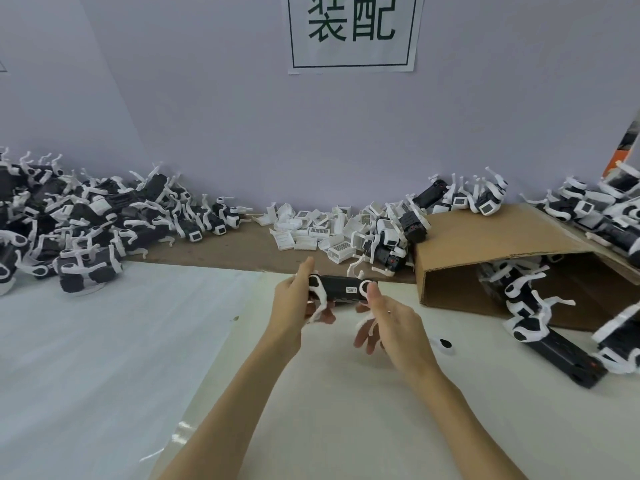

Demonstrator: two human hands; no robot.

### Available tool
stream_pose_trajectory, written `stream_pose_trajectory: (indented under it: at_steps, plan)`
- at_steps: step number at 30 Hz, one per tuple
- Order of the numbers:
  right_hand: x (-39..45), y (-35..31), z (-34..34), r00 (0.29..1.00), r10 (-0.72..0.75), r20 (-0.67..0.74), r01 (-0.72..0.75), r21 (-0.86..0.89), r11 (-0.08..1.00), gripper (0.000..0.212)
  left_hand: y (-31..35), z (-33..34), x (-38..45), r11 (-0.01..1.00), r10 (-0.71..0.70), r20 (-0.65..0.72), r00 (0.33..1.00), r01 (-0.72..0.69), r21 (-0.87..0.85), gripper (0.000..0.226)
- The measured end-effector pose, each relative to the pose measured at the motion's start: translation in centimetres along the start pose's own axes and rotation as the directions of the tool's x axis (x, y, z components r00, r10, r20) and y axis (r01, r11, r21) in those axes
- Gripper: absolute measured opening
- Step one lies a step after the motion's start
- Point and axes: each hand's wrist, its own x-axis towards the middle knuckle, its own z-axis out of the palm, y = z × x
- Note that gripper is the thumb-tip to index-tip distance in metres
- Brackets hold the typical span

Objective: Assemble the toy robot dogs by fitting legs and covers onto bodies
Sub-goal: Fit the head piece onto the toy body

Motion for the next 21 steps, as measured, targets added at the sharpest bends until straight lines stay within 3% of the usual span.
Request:
stream_pose_trajectory:
  at_steps: [5, 8, 10, 13, 15, 18, 21]
  plan:
    - [0.4, 0.5, 0.7, 0.999, 0.030, -0.025, -0.033, -0.146, 0.989, 0.089, 0.2, -0.7, 0.1, 0.990, -0.127, 0.100, 0.987, 0.119, 0.076, 0.103]
    - [0.7, 0.2, 1.8, 0.999, 0.028, 0.037, -0.020, -0.207, 0.978, 0.093, 0.0, -0.9, 0.6, 0.997, -0.082, -0.003, 0.997, 0.082, 0.015, 0.073]
    - [1.6, -0.2, 2.3, 0.996, -0.050, -0.070, 0.028, -0.281, 0.959, 0.091, -0.4, -1.6, 1.2, 0.996, -0.062, -0.120, 0.991, 0.053, -0.070, 0.048]
    - [4.2, -1.3, 2.9, 0.929, -0.239, -0.283, 0.147, -0.311, 0.939, 0.054, -0.8, -2.8, 2.0, 0.986, -0.066, -0.282, 0.957, 0.020, -0.163, 0.032]
    - [7.3, -2.2, 3.2, 0.899, -0.310, -0.310, 0.198, -0.343, 0.918, 0.033, -0.8, -3.5, 2.4, 0.973, -0.078, -0.322, 0.944, 0.003, -0.229, 0.029]
    - [12.5, -3.5, 3.4, 0.919, -0.353, -0.176, 0.233, -0.478, 0.847, 0.021, -0.9, -3.9, 2.9, 0.948, -0.097, -0.308, 0.946, -0.007, -0.320, 0.029]
    - [16.7, -4.2, 4.1, 0.967, -0.248, 0.065, 0.227, -0.664, 0.713, 0.026, -1.0, -3.8, 3.1, 0.939, -0.109, -0.307, 0.945, -0.004, -0.344, 0.030]
